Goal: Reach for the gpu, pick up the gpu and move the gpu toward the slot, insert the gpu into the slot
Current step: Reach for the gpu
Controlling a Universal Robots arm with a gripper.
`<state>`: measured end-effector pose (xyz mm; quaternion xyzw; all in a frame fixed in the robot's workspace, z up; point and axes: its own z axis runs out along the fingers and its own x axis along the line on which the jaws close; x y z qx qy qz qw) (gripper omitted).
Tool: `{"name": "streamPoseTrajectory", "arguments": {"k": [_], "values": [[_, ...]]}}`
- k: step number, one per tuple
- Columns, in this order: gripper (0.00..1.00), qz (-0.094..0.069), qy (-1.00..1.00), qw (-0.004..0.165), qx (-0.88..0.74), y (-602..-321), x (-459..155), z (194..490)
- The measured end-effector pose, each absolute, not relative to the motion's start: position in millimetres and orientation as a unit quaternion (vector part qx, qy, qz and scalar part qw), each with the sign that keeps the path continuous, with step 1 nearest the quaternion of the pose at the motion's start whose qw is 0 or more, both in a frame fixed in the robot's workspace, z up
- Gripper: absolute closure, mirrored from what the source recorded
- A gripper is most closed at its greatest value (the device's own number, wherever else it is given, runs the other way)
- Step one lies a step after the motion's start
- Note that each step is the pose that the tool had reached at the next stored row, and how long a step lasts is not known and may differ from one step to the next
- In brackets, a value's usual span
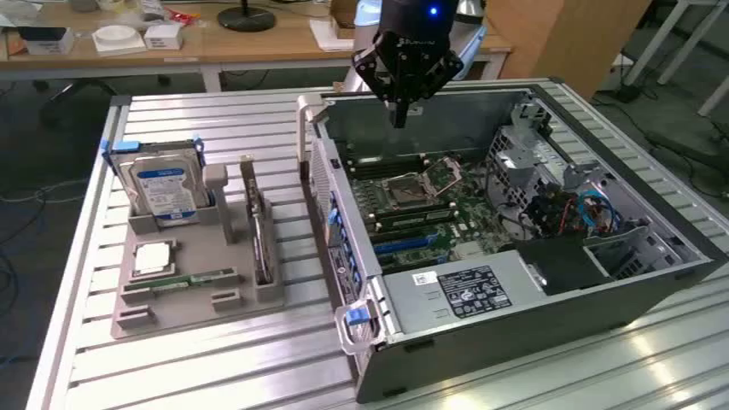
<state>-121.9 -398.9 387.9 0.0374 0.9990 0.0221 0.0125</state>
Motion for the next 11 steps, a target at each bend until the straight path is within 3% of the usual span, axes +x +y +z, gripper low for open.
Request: {"name": "streamPoseTrajectory", "arguments": {"k": [11], "values": [[0.90, 0.022, 0.999, 0.012, 0.037, -398.9, -128.9, 387.9]]}}
